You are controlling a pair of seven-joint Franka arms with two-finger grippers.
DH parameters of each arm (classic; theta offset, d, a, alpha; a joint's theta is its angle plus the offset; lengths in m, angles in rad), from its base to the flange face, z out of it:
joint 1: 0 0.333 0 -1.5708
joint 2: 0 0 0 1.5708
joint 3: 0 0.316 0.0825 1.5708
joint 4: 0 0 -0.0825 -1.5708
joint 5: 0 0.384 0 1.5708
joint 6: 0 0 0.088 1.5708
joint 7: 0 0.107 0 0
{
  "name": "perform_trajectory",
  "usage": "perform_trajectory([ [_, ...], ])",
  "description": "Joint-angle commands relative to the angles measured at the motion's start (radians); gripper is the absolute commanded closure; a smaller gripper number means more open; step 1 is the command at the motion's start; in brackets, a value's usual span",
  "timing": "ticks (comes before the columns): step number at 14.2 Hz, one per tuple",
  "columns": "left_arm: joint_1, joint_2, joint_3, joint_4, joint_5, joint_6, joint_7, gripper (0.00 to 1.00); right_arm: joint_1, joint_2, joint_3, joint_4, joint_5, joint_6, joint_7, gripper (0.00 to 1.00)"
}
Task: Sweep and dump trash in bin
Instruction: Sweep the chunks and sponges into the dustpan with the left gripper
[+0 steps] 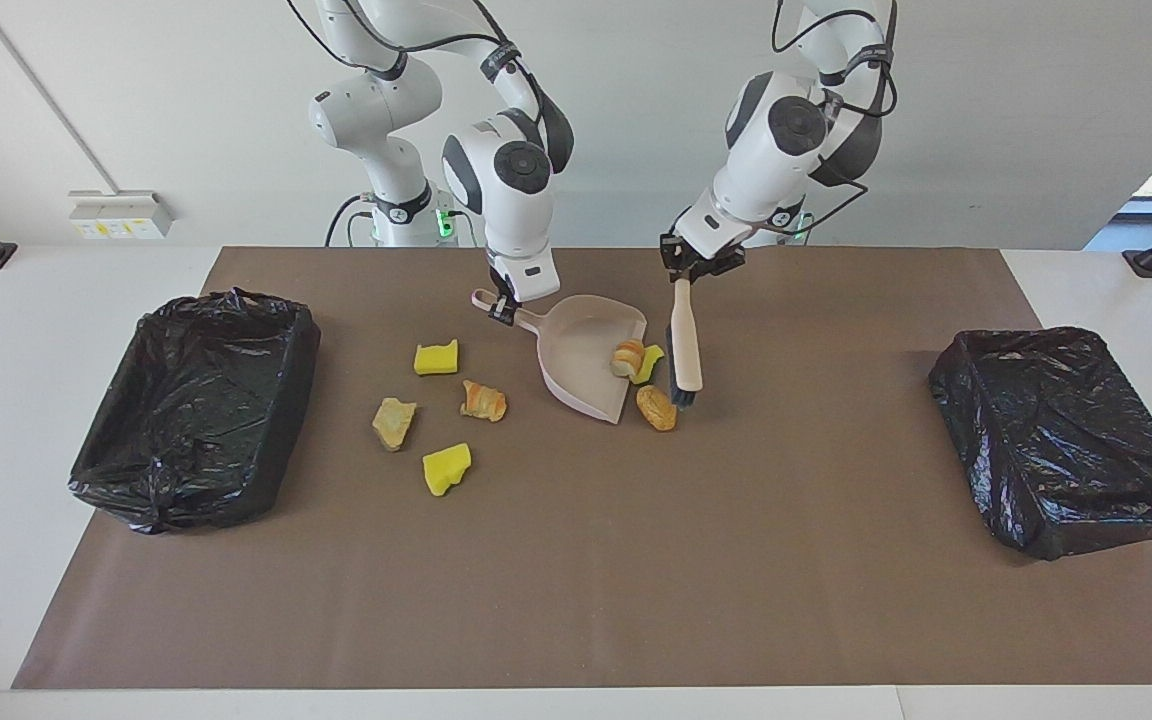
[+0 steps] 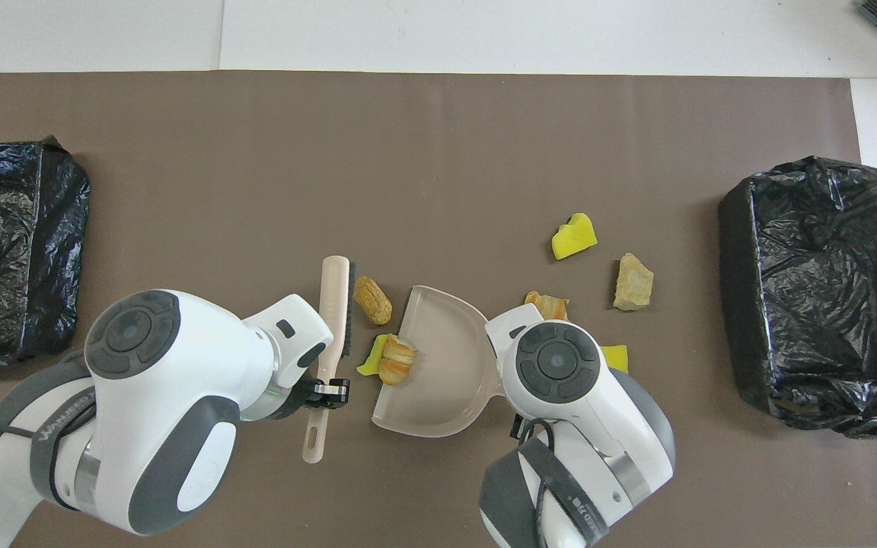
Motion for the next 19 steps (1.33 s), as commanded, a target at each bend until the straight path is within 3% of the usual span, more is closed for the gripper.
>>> perform_trajectory([
  [1, 0.008, 0.091, -0.009, 0.006, 0.095, 0.111, 0.065, 1.0, -0.003, -0.022, 0.0, -0.041, -0.018, 0.019, 0.007, 1.0],
  [5, 0.064, 0.164, -0.009, 0.01, 0.105, 0.133, 0.234, 1.0, -0.009, -0.022, 0.0, -0.059, -0.046, 0.088, -0.087, 1.0],
  [9, 0.043, 0.145, -0.016, -0.025, 0.105, 0.077, 0.226, 1.0, -0.009, -0.023, 0.0, -0.061, -0.044, 0.088, -0.082, 1.0],
  [14, -0.096, 0.09, -0.021, -0.068, 0.071, -0.013, 0.118, 1.0, -0.009, -0.023, 0.0, -0.061, -0.044, 0.087, -0.074, 1.0],
  [19, -0.198, 0.07, -0.021, -0.054, -0.055, -0.049, 0.001, 1.0, -0.009, -0.023, 0.0, -0.061, -0.046, 0.088, -0.074, 1.0],
])
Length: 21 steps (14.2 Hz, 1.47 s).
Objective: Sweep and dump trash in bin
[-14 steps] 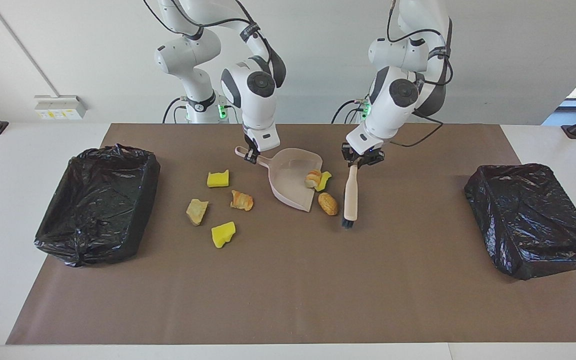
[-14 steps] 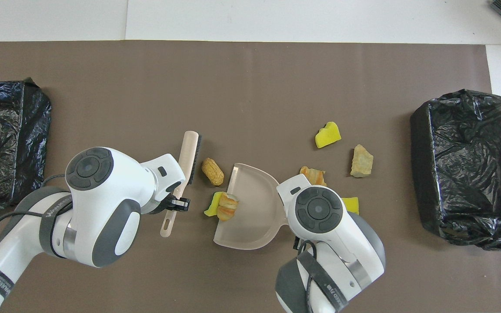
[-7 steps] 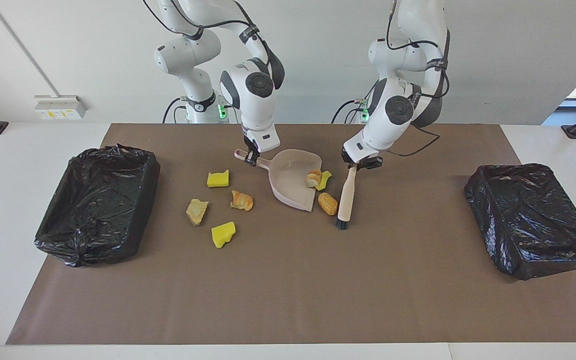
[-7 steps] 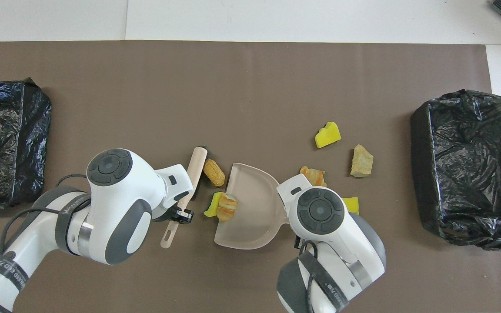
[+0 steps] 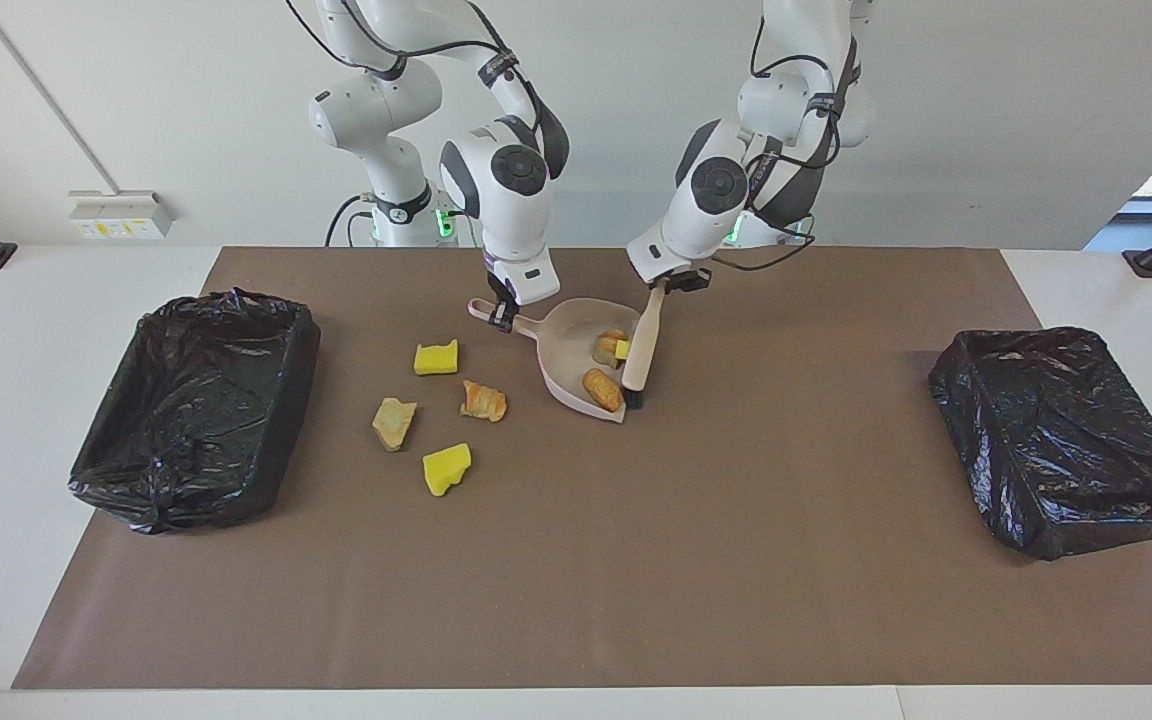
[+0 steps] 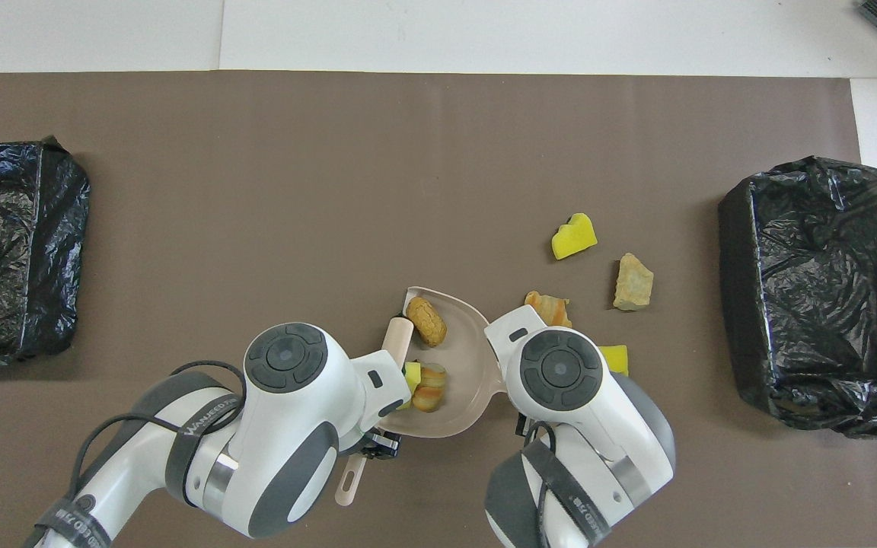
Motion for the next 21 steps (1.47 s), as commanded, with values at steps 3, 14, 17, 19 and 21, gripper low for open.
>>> perform_trajectory([
  [3, -0.03, -0.075, 0.012, -0.011, -0.056, -0.032, -0.064, 1.0, -0.006, -0.023, 0.003, -0.025, -0.017, 0.019, -0.011, 1.0],
  [14, -0.039, -0.209, -0.006, -0.048, -0.047, -0.025, -0.4, 1.0, -0.008, -0.021, 0.003, -0.025, -0.017, 0.022, -0.011, 1.0],
  [17, -0.125, -0.121, -0.011, -0.048, -0.048, 0.164, -0.508, 1.0, -0.009, -0.021, 0.003, -0.025, -0.017, 0.022, -0.012, 1.0],
  [19, -0.151, -0.104, -0.011, -0.051, -0.048, 0.171, -0.546, 1.0, -0.009, -0.021, 0.003, -0.025, -0.017, 0.022, -0.015, 1.0],
  [21, -0.188, -0.118, -0.012, -0.091, -0.048, 0.162, -0.558, 1.0, -0.009, -0.021, 0.003, -0.025, -0.017, 0.022, -0.015, 1.0],
])
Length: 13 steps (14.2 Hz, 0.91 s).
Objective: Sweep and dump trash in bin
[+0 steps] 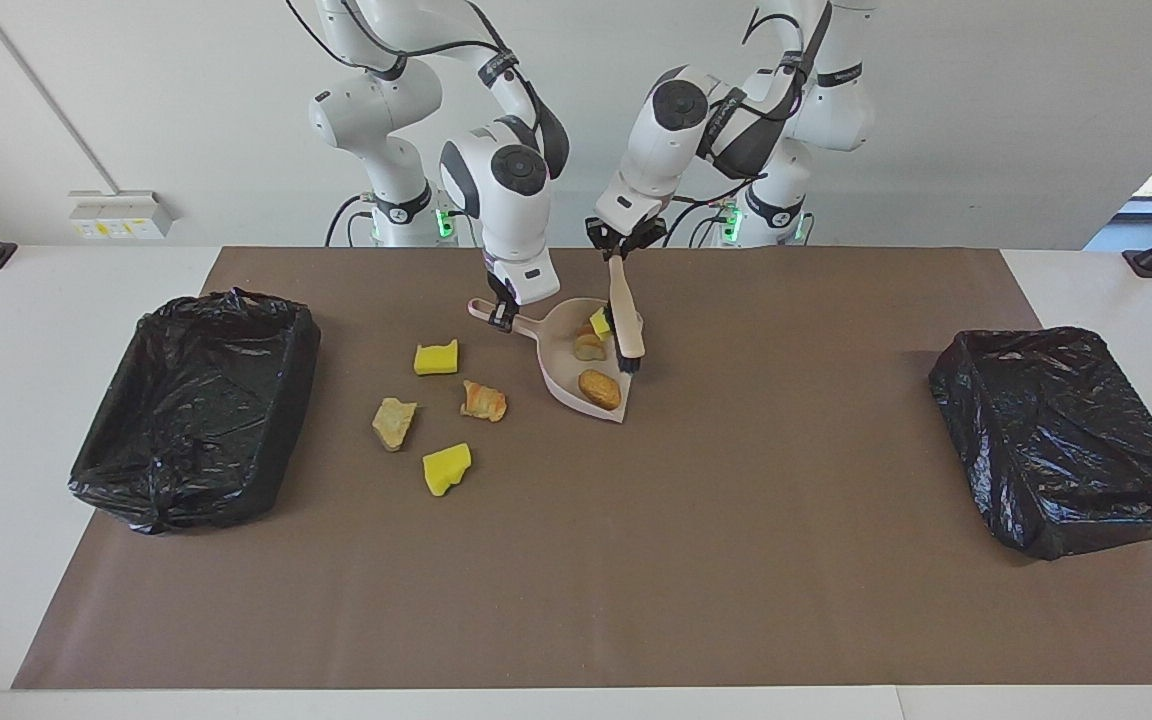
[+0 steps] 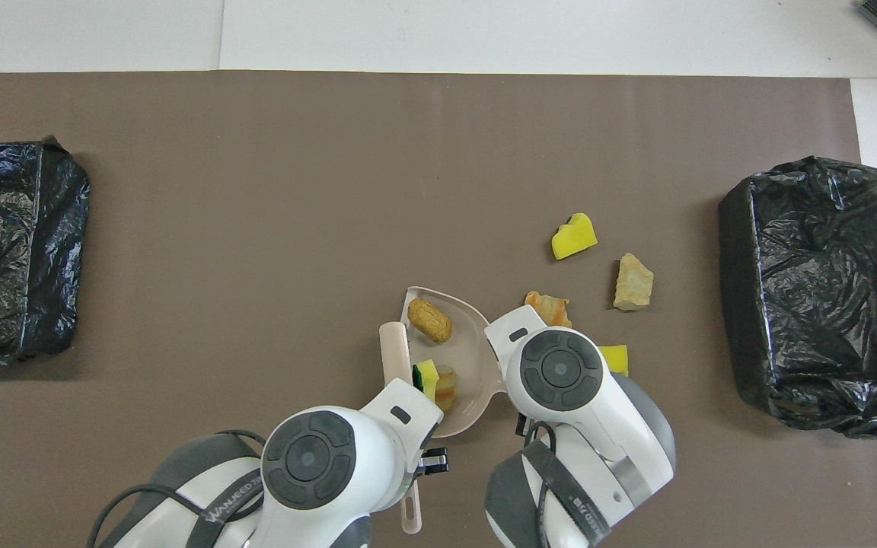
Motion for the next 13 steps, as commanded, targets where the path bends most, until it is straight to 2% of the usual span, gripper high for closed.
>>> perform_trajectory([
  [1, -0.08, -0.039, 0.009, -0.071, -0.004, 0.008, -0.055, 1.0, -0.009, -0.021, 0.003, -0.025, -0.017, 0.022, -0.012, 1.0],
  [3, -0.126, -0.074, 0.009, -0.093, 0.0, -0.059, -0.083, 1.0, -0.009, -0.021, 0.003, -0.025, -0.017, 0.022, -0.012, 1.0],
  [5, -0.128, -0.091, -0.003, -0.085, 0.011, -0.166, -0.083, 1.0, -0.009, -0.021, 0.003, -0.025, -0.017, 0.022, -0.012, 1.0],
  [10, -0.131, -0.132, -0.064, -0.085, 0.009, -0.279, -0.13, 1.0, -0.009, -0.021, 0.003, -0.025, -0.017, 0.022, -0.012, 1.0],
  [13, -0.134, -0.175, -0.101, -0.086, 0.008, -0.413, -0.157, 1.0, -0.011, -0.019, 0.003, -0.025, -0.016, 0.028, -0.009, 1.0],
])
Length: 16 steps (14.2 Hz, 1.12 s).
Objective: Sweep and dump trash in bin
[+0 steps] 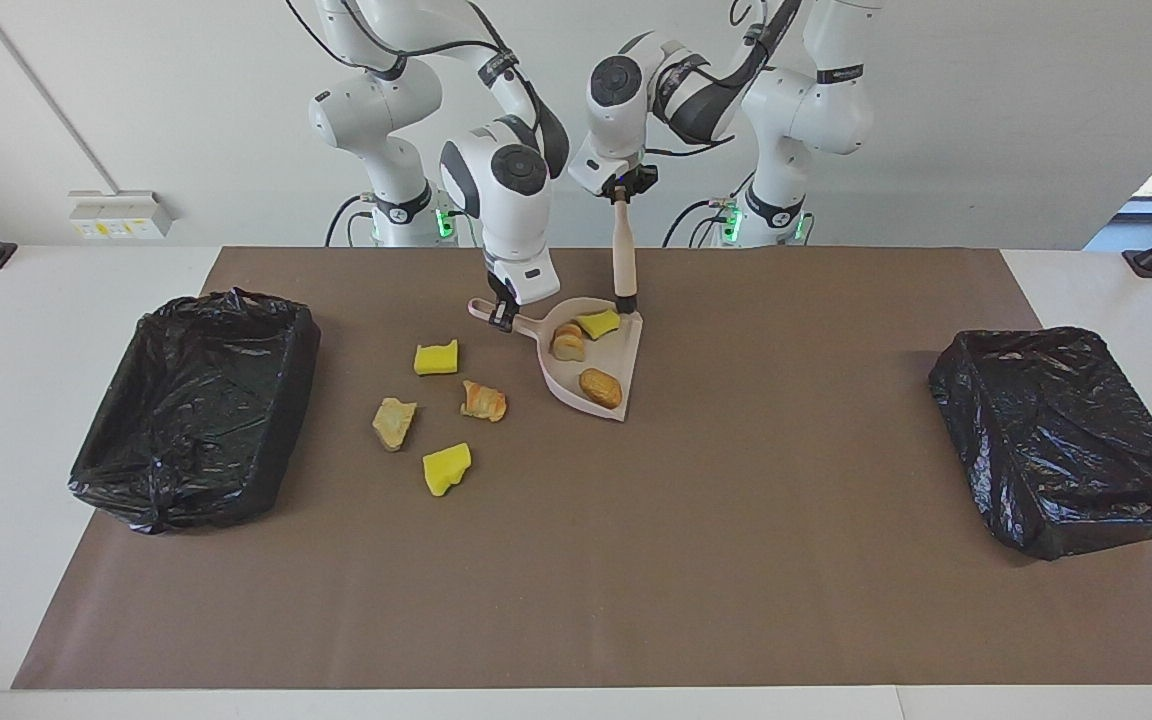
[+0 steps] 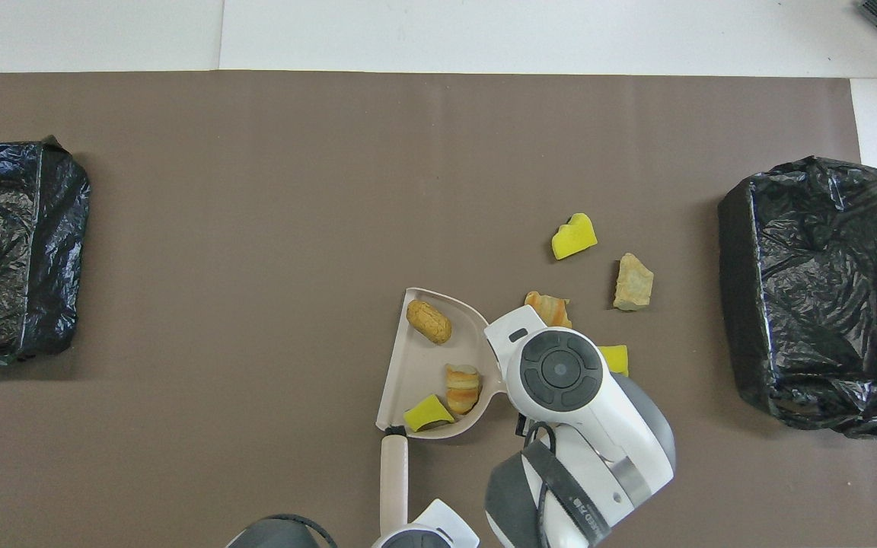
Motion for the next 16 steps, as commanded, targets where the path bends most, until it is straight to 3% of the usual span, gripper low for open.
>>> perform_trajectory([
  [1, -0.017, -0.071, -0.017, -0.032, 0.003, -0.08, -0.042, 1.0, -0.011, -0.018, 0.003, -0.024, -0.013, 0.028, -0.007, 1.0],
  [5, -0.035, -0.097, -0.021, -0.068, -0.001, -0.021, -0.066, 1.0, -0.028, -0.006, 0.003, -0.009, -0.002, 0.028, -0.006, 1.0],
  [9, -0.055, -0.108, -0.021, -0.125, -0.041, 0.197, -0.086, 1.0, -0.075, -0.011, 0.003, 0.045, 0.004, 0.018, -0.017, 1.0],
  [12, -0.055, -0.106, -0.023, -0.151, -0.076, 0.29, -0.045, 1.0, -0.106, -0.018, -0.004, 0.079, 0.006, 0.01, -0.021, 1.0],
  [14, -0.049, -0.1, -0.021, -0.155, -0.112, 0.314, 0.023, 1.0, -0.14, -0.021, -0.004, 0.108, 0.006, 0.004, -0.03, 1.0],
  [16, -0.055, -0.029, -0.021, -0.165, -0.112, 0.386, 0.043, 1.0, -0.193, -0.026, -0.004, 0.149, 0.006, -0.03, -0.05, 1.0],
])
